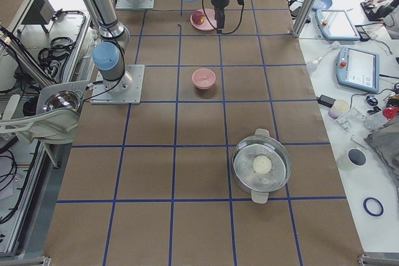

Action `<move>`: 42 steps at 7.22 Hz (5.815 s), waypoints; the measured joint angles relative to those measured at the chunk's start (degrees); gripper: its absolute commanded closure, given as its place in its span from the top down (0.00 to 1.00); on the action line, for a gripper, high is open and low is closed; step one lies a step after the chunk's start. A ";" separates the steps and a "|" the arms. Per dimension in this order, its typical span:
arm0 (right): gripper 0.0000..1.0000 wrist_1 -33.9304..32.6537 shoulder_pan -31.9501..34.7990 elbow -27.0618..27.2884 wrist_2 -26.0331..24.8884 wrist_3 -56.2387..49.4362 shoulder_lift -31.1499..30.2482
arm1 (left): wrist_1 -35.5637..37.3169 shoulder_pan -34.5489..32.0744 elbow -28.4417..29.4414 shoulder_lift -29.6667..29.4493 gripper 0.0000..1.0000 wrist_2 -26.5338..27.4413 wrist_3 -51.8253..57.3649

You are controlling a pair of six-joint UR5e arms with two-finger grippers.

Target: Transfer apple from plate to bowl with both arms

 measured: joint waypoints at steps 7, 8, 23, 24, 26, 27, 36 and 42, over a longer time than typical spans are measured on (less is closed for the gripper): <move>1.00 -18.53 -13.24 18.03 -0.26 -17.58 8.64 | 23.46 -6.66 -13.27 -7.03 1.00 -1.94 -31.81; 1.00 -21.68 -13.30 21.24 -0.44 -17.84 9.32 | 24.12 -6.73 -14.01 -7.25 1.00 -1.93 -31.68; 0.00 -14.25 2.29 15.94 14.54 -4.65 11.70 | 13.68 -8.97 0.44 -7.96 0.00 -2.92 -30.45; 0.00 -17.27 5.66 17.65 14.68 -0.46 11.86 | 10.64 -9.08 3.07 -8.14 0.00 -3.25 -31.66; 0.16 -21.65 8.92 20.86 14.81 3.18 12.13 | 8.86 -9.31 5.09 -8.24 0.00 -5.47 -35.40; 0.93 -23.14 9.52 21.64 14.85 3.58 12.31 | 8.76 -9.43 5.35 -8.32 0.00 -6.57 -37.24; 1.00 -12.62 -1.90 11.38 2.24 0.29 7.94 | 16.30 -17.74 6.08 -16.40 0.00 -19.45 -59.37; 1.00 -0.43 -3.49 0.97 -1.33 1.20 3.01 | 18.65 -18.89 6.57 -20.69 1.00 -18.56 -58.62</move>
